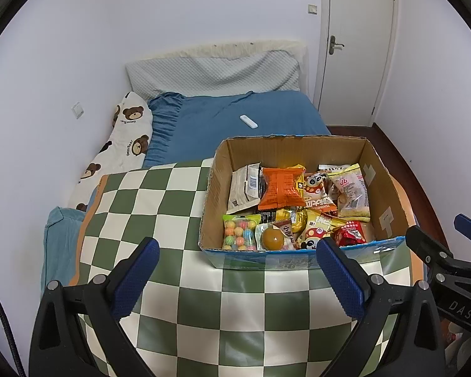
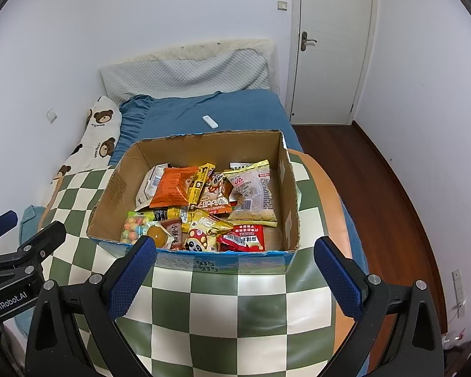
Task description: Organize snacks
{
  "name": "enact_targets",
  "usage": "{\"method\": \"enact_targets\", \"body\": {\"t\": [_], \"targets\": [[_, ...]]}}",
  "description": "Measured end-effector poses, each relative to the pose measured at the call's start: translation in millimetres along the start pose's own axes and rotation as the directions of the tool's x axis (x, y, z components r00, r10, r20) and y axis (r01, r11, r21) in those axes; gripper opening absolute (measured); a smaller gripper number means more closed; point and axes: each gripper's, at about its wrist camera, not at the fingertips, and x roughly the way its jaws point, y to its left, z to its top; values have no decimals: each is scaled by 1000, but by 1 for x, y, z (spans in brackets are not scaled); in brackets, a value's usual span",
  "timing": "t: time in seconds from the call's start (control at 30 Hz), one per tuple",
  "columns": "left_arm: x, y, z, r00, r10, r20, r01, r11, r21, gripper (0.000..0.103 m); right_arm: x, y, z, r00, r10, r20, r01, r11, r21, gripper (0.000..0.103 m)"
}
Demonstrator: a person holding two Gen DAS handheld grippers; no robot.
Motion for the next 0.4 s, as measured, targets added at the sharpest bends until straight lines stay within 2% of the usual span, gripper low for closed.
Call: {"method": "enact_targets", "body": {"t": [0.4], "targets": [[-2, 0, 0, 1000, -5, 12, 5, 1000, 2, 102, -2, 1, 0, 1000, -2, 3, 2, 1000, -2, 103]]}}
